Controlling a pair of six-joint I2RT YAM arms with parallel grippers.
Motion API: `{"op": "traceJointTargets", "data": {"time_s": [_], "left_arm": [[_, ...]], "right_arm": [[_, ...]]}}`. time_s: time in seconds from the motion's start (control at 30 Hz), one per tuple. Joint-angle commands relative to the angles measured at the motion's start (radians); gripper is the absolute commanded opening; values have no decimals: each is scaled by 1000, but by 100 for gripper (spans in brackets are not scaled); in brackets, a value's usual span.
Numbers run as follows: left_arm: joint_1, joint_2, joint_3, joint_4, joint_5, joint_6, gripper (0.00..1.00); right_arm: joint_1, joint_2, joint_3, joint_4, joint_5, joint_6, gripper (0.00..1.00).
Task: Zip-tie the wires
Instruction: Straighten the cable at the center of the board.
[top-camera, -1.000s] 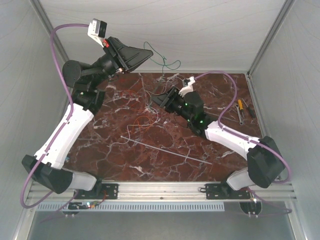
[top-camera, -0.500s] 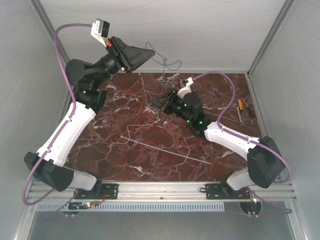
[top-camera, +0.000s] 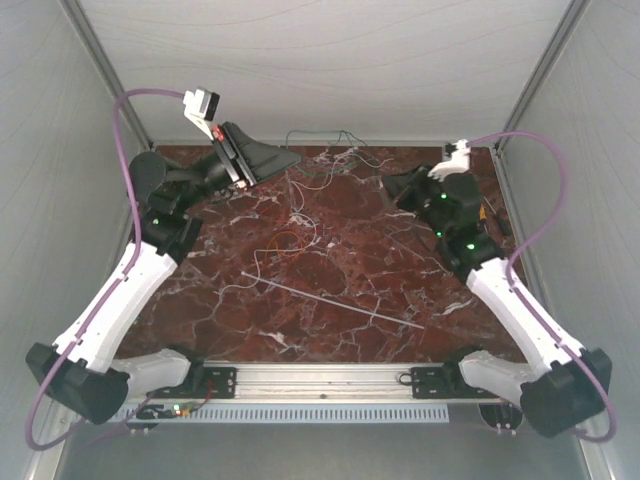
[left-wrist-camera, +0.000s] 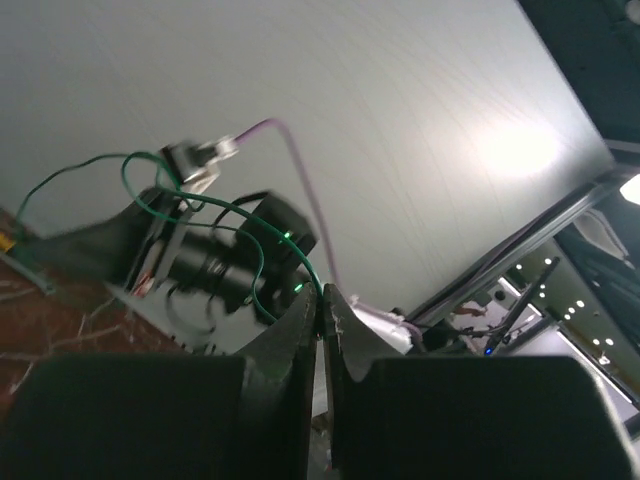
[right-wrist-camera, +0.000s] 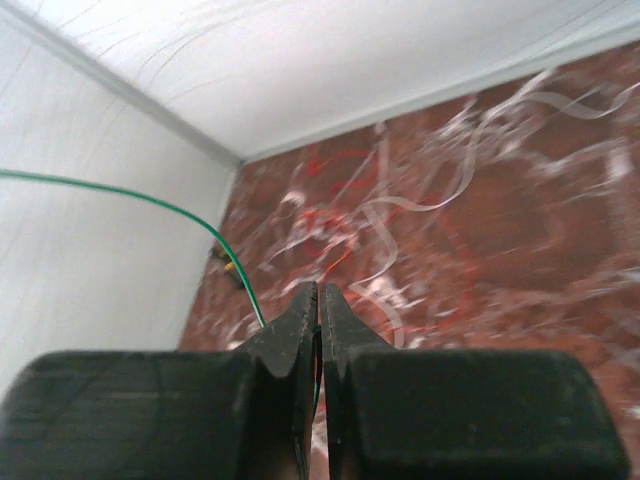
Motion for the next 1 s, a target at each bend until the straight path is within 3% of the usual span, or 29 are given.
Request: {"op": "traceJointTargets", "data": {"time_s": [0.0, 0.2, 0.37, 0.53, 0.7, 0.83, 0.97], "left_arm": [[7, -63, -64, -127, 24, 141, 4], [8, -87, -87, -438, 19, 399, 2], [7, -102, -109, -651, -106, 593, 1], [7, -101, -169, -761, -226, 689, 3], [7, -39, -238, -767, -263, 717, 15], [0, 48, -237, -833, -395, 724, 26], [-35, 132, -184, -945, -597, 758, 50]], "right_arm": [[-106, -88, 56, -186, 39, -249, 0], [-193, -155, 133, -258, 94, -435, 0], [-201, -173, 211, -308, 197, -541, 0], [-201, -192, 240, -330, 221, -558, 0], [-202, -212, 224, -347, 153, -534, 0], [-200, -237, 203, -341, 60, -493, 0], [-196, -243, 224, -342, -24, -482, 0]]}}
